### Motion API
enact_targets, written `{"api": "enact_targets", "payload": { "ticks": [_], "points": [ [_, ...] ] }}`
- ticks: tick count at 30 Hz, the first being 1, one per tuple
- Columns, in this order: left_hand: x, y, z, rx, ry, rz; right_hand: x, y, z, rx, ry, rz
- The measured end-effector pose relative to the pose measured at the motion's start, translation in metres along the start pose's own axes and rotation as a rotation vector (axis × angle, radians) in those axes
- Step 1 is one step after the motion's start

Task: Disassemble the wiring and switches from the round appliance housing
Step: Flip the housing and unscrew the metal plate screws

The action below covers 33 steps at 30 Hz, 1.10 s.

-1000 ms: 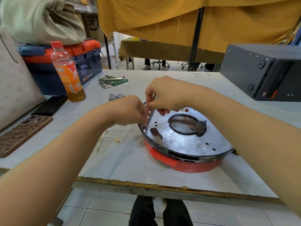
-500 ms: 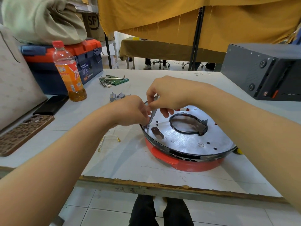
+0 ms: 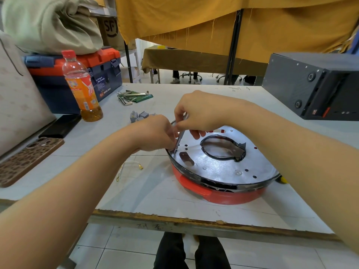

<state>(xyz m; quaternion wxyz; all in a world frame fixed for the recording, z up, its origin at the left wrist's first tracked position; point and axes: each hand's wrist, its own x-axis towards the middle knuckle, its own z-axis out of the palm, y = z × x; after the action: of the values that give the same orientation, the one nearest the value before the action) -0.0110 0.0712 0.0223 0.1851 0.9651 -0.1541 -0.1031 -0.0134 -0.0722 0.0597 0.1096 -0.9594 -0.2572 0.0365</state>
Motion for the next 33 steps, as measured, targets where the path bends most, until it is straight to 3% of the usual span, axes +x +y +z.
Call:
{"api": "enact_targets", "payload": {
  "ticks": [8,17,28,33],
  "points": [
    [0.003,-0.002,0.001,-0.012,0.014,0.022,-0.004,0.002,-0.004,0.041,-0.053,-0.037],
    [0.006,-0.006,0.005,-0.043,0.027,0.052,-0.009,0.005,-0.006,0.083,-0.003,-0.016],
    [0.009,-0.014,0.021,-0.148,0.287,0.062,-0.029,0.03,0.006,0.287,0.286,0.017],
    [0.009,-0.016,0.024,-0.348,0.224,-0.115,-0.034,0.041,0.015,0.506,0.366,0.01]
  ]
}}
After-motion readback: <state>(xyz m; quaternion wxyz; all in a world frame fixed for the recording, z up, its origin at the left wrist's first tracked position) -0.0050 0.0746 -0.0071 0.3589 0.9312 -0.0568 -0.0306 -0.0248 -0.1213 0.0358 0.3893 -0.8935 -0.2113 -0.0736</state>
